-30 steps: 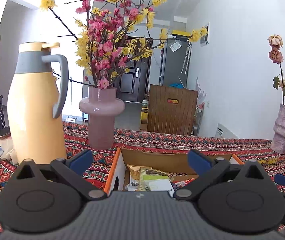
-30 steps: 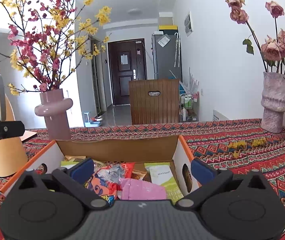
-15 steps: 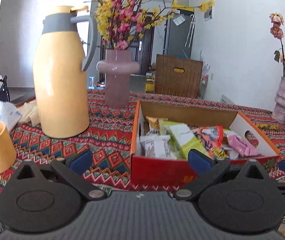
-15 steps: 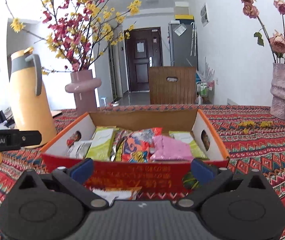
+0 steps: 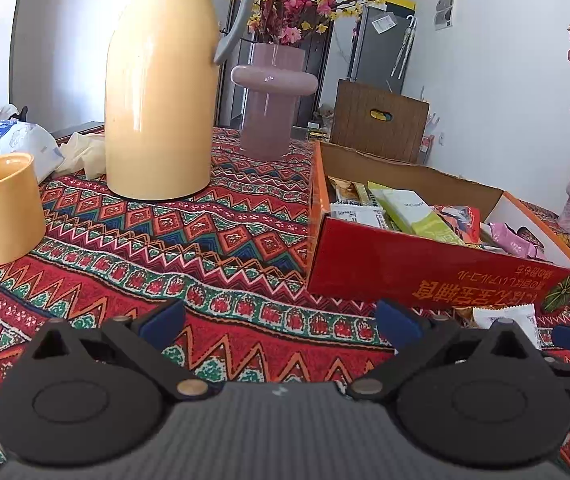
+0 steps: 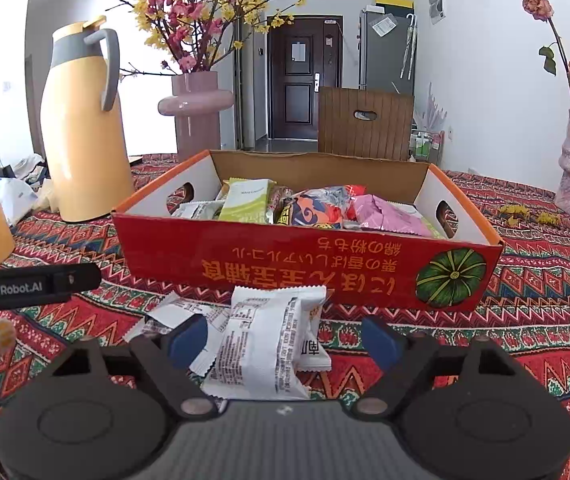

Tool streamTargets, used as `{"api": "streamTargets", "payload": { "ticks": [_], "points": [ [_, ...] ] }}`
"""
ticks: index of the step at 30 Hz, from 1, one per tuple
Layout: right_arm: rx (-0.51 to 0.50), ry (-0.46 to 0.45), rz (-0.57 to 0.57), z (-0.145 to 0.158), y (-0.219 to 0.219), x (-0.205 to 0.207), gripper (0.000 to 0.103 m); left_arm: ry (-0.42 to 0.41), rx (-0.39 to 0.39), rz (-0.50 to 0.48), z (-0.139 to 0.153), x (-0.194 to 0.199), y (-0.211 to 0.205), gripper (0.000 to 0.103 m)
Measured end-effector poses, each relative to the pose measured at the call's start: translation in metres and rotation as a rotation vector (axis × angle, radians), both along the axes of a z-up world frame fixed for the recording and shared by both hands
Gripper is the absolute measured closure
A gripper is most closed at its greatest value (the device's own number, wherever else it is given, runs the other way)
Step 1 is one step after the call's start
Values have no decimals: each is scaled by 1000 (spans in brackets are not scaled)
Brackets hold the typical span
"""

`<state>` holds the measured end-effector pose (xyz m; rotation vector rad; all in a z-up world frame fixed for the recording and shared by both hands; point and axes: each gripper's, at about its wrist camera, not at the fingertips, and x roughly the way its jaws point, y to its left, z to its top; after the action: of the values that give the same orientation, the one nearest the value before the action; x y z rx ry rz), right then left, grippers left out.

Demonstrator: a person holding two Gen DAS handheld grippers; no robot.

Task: Organize snacks
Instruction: 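Grasp a white printed packet beside the box with the right tool, then grasp another white printed packet with the left tool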

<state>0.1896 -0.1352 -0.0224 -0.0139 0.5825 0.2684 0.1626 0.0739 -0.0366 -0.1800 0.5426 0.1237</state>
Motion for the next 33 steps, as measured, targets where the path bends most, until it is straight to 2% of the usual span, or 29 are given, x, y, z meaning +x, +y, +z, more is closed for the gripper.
{"api": "streamTargets", "payload": {
  "ticks": [1, 3, 5, 8, 14, 18, 24, 27, 33],
  "points": [
    [-1, 4, -1, -1, 2, 2, 30, 5, -2, -5, 0, 1, -1, 0],
    [-5, 13, -1, -3, 4, 3, 47, 10, -13, -7, -1, 2, 0, 0],
    [-7, 23, -3, -5, 5, 4, 61, 10, -24, -6, -1, 2, 1, 0],
    [11, 14, -7, -3, 1, 3, 65, 14, -29, -8, -2, 2, 2, 0],
    [64, -39, -30, 9, -18, -3, 65, 24, -25, -4, -3, 4, 1, 0],
    [49, -82, -129, 14, -48, -4, 65, 32, -22, -2, -3, 5, 1, 0],
    [41, -77, -258, 1, -101, 6, 65, 44, -10, 1, -4, 6, -1, 0],
    [67, -65, -268, -7, -114, 10, 65, 48, 1, 6, -5, 7, -2, 0],
    [83, -76, -237, -15, -110, 10, 65, 76, 33, 13, -8, 10, -6, 0]
  ]
}}
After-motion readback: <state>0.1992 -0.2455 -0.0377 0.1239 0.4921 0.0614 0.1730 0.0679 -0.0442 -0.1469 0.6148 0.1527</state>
